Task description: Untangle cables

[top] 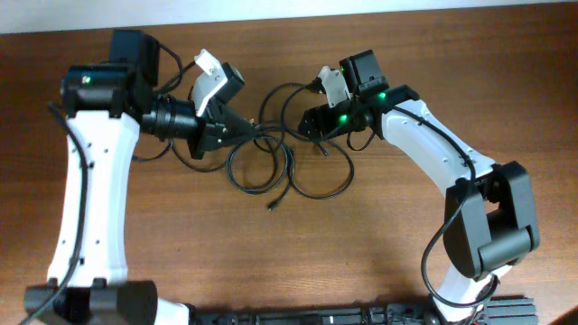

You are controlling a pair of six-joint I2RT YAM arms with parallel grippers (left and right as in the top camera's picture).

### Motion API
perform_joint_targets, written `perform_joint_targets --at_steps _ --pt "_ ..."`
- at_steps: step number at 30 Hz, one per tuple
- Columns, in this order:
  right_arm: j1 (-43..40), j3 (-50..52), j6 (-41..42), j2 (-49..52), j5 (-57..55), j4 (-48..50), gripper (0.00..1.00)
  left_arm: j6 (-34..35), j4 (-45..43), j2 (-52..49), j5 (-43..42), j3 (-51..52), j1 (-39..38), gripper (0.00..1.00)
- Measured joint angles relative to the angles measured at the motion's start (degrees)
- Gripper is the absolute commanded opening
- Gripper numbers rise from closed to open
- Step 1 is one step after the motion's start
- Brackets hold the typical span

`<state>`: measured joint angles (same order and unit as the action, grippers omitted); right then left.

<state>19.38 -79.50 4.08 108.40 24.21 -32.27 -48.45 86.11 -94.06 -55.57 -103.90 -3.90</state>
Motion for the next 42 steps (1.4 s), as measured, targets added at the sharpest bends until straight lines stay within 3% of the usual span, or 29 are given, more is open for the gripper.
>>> perform_joint_targets --at_steps 2,5,10,12,16,21,23,25,29,31,36,42 --pt "0.0 0.0 0.0 0.0 0.0 0.0 0.79 1.9 -4.0 1.2 1.5 -0.2 0.1 0.0" --pt "0.0 0.0 0.0 0.0 -0.3 -0.9 0.79 11.0 -13.8 1.6 4.8 -0.4 0.9 0.0" --pt "0.0 0.0 0.0 0.0 -2.3 -3.7 0.79 34.4 -29.6 1.6 15.2 -0.5 2.7 0.0" --pt "0.0 0.0 0.0 0.0 -5.0 -6.5 0.79 40.5 -34.8 1.8 17.2 -0.4 3.2 0.0" --pt "0.0 0.0 -0.1 0.1 -8.9 -9.8 0.79 46.2 -41.1 4.3 23.6 -0.3 3.3 0.0" --pt "0.0 0.0 0.0 0.1 -10.1 -11.1 0.78 52.9 -40.7 5.8 31.2 -0.4 3.3 0.0" --pt "0.0 0.0 0.0 0.1 -10.3 -11.5 0.78 55.1 -39.3 5.8 29.6 -0.4 3.4 0.0" --pt "0.0 0.0 -0.1 0.1 -10.3 -12.2 0.78 56.0 -38.9 5.7 22.7 -0.4 3.5 0.0" --pt "0.0 0.0 -0.1 0.1 -10.6 -13.0 0.78 49.6 -39.9 5.7 4.4 -0.4 3.5 0.0" --pt "0.0 0.0 0.0 0.1 -10.7 -13.7 0.79 47.5 -39.8 5.7 2.1 -0.4 3.5 0.0" --pt "0.0 0.0 0.0 0.1 -11.1 -16.6 0.79 47.2 -33.5 5.7 10.0 -0.5 1.2 0.0" --pt "-1.1 -0.1 3.1 0.1 -16.3 -25.4 0.81 47.3 -32.0 5.2 22.7 -0.5 -8.7 0.05"
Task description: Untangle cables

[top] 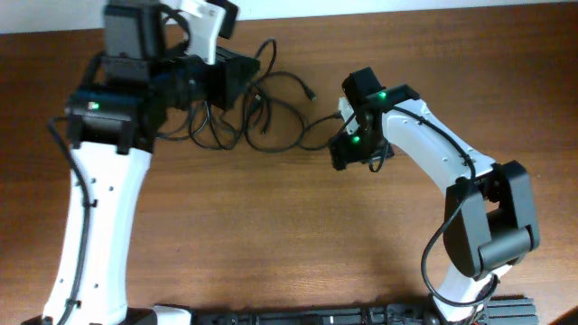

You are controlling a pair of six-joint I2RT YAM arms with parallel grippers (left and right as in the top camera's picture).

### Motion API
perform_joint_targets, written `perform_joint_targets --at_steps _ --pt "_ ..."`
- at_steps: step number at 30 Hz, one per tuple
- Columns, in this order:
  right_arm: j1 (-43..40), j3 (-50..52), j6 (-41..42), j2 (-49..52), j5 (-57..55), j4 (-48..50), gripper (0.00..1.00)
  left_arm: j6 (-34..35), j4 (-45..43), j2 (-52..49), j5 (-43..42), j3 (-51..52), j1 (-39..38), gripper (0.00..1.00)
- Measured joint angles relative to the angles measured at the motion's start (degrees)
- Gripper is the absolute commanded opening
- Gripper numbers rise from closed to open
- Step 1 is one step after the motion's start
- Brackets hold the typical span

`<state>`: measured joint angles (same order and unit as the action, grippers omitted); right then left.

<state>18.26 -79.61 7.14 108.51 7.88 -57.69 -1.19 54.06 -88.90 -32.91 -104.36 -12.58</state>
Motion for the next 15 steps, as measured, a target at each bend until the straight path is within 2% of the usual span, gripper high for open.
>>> perform_joint_targets --at_steps 4,5,6,9,10,11,13,15 --pt "-7.8 0.0 2.9 0.0 -1.8 -3.2 0.83 0.1 1.1 -3.5 7.8 0.0 -5.0 0.01" --pt "-10.0 0.0 3.3 0.0 -1.6 -4.0 0.86 0.1 1.2 -5.0 8.8 0.0 -6.1 0.0" --pt "-12.6 0.0 3.4 0.0 -1.2 -4.7 0.95 0.1 1.2 -7.4 9.8 0.0 -7.9 0.0" --pt "-17.0 0.0 3.7 0.0 1.1 -6.8 1.0 0.1 1.2 -12.3 10.9 0.0 -12.6 0.02" --pt "-17.7 0.0 3.6 0.0 1.7 -6.9 0.99 0.1 1.1 -13.6 11.0 0.0 -14.3 0.23" --pt "-18.6 0.0 3.6 0.0 2.5 -6.9 0.99 -0.4 0.5 -14.8 11.1 0.0 -16.4 0.52" --pt "-18.9 0.0 3.6 0.0 2.8 -6.7 0.98 -1.2 -0.1 -14.8 12.0 0.0 -18.3 0.63" --pt "-19.0 0.0 3.6 0.0 3.3 -6.3 0.98 -1.6 -0.2 -14.7 14.5 -0.1 -18.4 0.65"
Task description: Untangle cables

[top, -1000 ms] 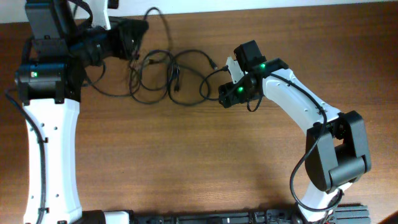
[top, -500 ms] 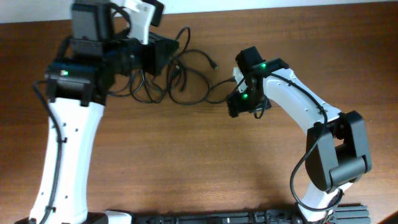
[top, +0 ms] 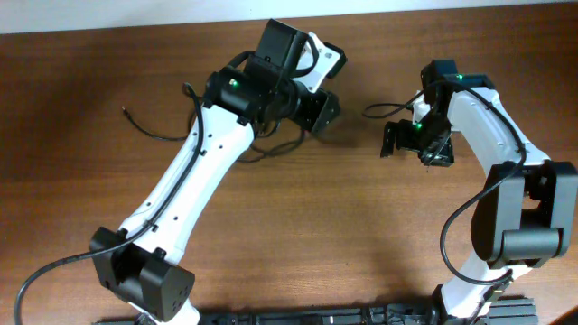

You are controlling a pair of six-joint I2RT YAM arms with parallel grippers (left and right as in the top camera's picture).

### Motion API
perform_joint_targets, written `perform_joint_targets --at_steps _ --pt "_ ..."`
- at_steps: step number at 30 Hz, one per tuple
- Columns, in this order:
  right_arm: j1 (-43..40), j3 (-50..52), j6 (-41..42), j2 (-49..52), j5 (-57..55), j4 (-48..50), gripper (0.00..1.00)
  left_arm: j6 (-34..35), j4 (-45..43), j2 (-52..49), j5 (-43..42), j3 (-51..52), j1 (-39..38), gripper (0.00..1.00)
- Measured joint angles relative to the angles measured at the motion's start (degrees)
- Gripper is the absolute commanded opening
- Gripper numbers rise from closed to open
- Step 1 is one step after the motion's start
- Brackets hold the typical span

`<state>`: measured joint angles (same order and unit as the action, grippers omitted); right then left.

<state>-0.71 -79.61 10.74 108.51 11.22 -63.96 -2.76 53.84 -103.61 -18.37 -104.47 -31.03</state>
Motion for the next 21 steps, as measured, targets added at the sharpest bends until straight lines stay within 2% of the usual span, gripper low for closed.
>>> perform_joint_targets --at_steps 4,10,12,14,16,21 --pt "0.0 0.0 0.0 0.0 2.3 1.9 0.98 -0.1 2.8 0.5 4.9 0.0 4.0 0.68" --pt "0.0 0.0 -0.8 0.0 8.8 4.0 0.99 4.3 6.6 4.3 10.4 0.0 16.5 0.7" --pt "0.0 0.0 -3.3 0.0 9.7 4.6 0.99 5.6 8.9 5.6 11.5 0.0 20.7 0.7" --pt "0.1 0.0 -7.9 0.0 10.7 5.7 0.99 6.6 11.2 5.8 12.2 -0.1 24.0 0.78" --pt "0.3 -0.6 -11.4 0.0 11.0 5.7 0.99 7.1 12.2 5.8 12.6 -0.1 25.1 0.8" --pt "0.6 -9.7 -15.5 -2.3 12.5 5.7 0.99 7.3 14.3 5.8 14.6 -0.1 25.4 0.81"
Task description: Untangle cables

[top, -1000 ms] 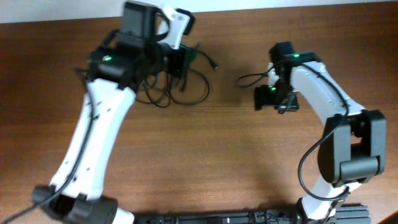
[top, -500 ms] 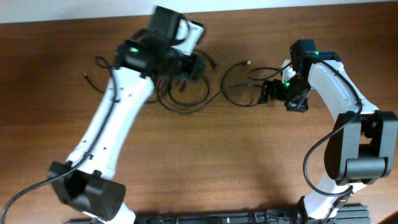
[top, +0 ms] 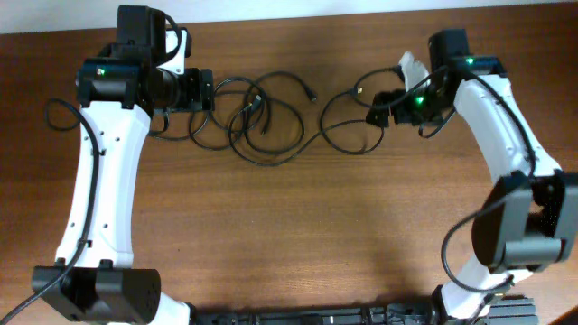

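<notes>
Several black cables (top: 271, 126) lie in a loose tangle of overlapping loops across the far middle of the table. A free plug end (top: 312, 94) sticks out to the right of the tangle. One more loop (top: 343, 135) reaches right to my right gripper (top: 377, 110), which looks shut on the cable there. My left gripper (top: 208, 90) is at the tangle's left end with its fingers spread, and a strand passes just in front of them. More cable loops (top: 176, 131) run under the left wrist.
The wooden table (top: 289, 235) carries only the cables. Its far edge (top: 289, 20) lies close behind both wrists. A thin arm cable (top: 56, 113) loops out to the left of the left arm.
My left arm has swung back from the middle to the far left, and its gripper is now at the tangle's left end. My right gripper has moved up and left onto the right loop. The cables lie spread wider.
First both grippers were close together in the tangle at the far middle. Then the left gripper was at the far edge with the bundle and the right one lower right. Later the left arm reached across the middle. Now the grippers are at opposite ends of a spread tangle.
</notes>
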You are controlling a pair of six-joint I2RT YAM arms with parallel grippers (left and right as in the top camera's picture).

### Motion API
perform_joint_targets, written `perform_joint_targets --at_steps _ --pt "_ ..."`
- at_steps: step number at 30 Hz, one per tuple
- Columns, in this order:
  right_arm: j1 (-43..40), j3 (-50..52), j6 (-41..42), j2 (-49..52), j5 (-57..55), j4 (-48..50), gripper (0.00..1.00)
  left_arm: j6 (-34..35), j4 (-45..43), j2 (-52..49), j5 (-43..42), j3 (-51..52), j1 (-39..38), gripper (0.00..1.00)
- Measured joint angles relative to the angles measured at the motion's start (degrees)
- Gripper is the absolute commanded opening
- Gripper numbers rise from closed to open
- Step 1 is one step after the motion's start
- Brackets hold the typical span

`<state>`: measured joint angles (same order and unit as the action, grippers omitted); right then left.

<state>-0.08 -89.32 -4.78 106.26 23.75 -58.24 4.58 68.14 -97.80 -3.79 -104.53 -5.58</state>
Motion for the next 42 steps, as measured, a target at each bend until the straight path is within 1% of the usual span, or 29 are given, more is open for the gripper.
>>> perform_joint_targets --at_steps 3,7,12,15,17,18,20,21,23,24,26,28,29,31,34,37,40,42 --pt "1.4 -1.7 -3.5 -1.5 3.5 -0.3 0.98 0.0 0.0 0.0 0.3 0.0 0.0 0.81" --pt "7.0 -1.3 -7.3 -1.5 5.3 -1.3 0.99 0.0 0.0 0.0 0.7 0.0 0.0 0.81" --pt "10.7 2.9 -8.6 -1.4 0.6 -1.6 0.99 0.0 0.4 0.0 0.9 0.0 0.0 0.81" --pt "10.7 5.2 -9.0 -1.2 -2.6 1.7 0.98 0.0 0.5 0.0 0.9 0.0 0.0 0.81" --pt "10.7 5.9 -9.2 -1.1 -3.8 3.5 0.87 0.0 0.5 0.0 0.9 0.0 0.0 0.81" --pt "10.7 6.0 -9.4 -1.1 -4.2 3.7 0.82 0.0 0.7 0.0 0.9 0.0 0.0 0.81" --pt "10.7 6.1 -9.4 -1.1 -4.5 3.7 0.8 0.0 0.9 0.0 0.9 0.0 0.0 0.81" --pt "10.7 6.5 -9.4 -1.1 -4.5 3.7 0.77 0.0 0.9 0.0 0.9 0.0 0.0 0.81" --pt "10.7 8.6 -9.4 -1.1 -4.5 4.1 0.59 0.0 0.9 0.0 0.9 0.0 0.0 0.81" --pt "10.7 9.8 -9.6 -1.1 -4.7 4.1 0.45 0.0 0.9 0.0 0.9 0.0 0.0 0.81" --pt "10.7 10.6 -9.5 -1.1 -4.9 4.5 0.33 0.0 0.9 0.0 0.9 0.0 0.0 0.81" --pt "10.7 10.7 -8.7 -1.1 -4.9 6.6 0.13 0.0 0.9 0.0 0.9 0.0 0.0 0.81" --pt "10.7 10.7 -7.6 -1.1 -4.9 7.6 0.11 0.0 0.9 0.0 0.9 0.0 0.0 0.81" --pt "10.7 10.7 -4.6 -1.1 -4.9 9.9 0.04 0.0 1.0 0.0 0.9 0.0 0.0 0.81" --pt "10.2 9.0 -0.5 -1.0 -4.9 8.8 0.04 0.0 1.1 0.0 0.9 0.0 0.0 0.81" --pt "6.6 0.1 3.4 -1.1 -4.9 4.2 0.04 0.0 1.1 0.0 0.9 0.0 0.0 0.81" --pt "0.1 -10.7 7.2 -3.2 -5.2 0.0 0.04 0.0 1.1 0.0 0.9 0.0 0.0 0.81" --pt "-4.8 -15.1 10.4 -5.6 -7.1 -0.8 0.04 0.0 1.1 0.0 0.9 0.0 0.0 0.81"
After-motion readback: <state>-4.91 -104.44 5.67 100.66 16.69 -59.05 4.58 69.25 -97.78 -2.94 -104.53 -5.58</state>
